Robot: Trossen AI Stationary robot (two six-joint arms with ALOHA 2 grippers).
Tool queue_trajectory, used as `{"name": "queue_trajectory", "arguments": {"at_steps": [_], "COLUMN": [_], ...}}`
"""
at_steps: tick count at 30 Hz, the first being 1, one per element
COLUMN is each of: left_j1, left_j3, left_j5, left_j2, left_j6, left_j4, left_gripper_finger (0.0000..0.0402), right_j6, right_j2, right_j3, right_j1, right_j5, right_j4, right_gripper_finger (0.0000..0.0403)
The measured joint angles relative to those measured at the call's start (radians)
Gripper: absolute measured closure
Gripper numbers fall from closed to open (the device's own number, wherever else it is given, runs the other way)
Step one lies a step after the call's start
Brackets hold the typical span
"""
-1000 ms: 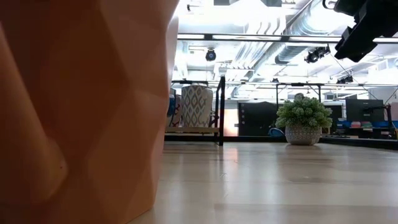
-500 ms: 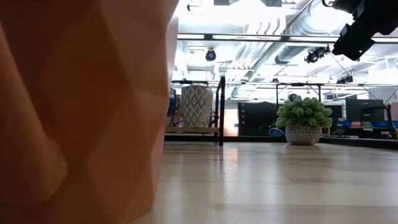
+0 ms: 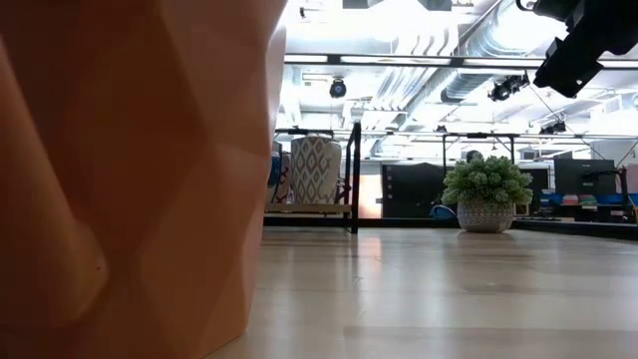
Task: Place coffee mugs
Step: Put the yellow mug on the shelf
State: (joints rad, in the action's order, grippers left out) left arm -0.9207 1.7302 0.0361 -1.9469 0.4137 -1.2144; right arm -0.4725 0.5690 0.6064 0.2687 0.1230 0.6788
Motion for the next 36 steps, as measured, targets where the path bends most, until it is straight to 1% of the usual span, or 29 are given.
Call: {"name": "queue_trajectory", "arguments": {"at_steps": [26,30,36], "left_j1": [0.005,0.006,0.013], "left_j3": [0.000,0.000,0.000], "left_j5": [0.017,0.003,0.012], "left_j2": [-0.003,-0.003,-0.003], "left_j6": [-0.018,-0.035,-0.011], "left_j4": [0.005,0.001,-0.011], "left_gripper_finger": [0.0398,0.0398,0.0398], "right_j6": [0.000,0.001,0.000], "right_j2": [0.000,0.000,0.000], "right_j3": [0.000,0.000,0.000], "right_j1": [0.000,0.000,0.000], "right_j5": [0.001,0.001,0.001], "right_j4": [0.000,-0.001,-0.003], "right_gripper_finger": [0.0304,0.0304,0.0304]}}
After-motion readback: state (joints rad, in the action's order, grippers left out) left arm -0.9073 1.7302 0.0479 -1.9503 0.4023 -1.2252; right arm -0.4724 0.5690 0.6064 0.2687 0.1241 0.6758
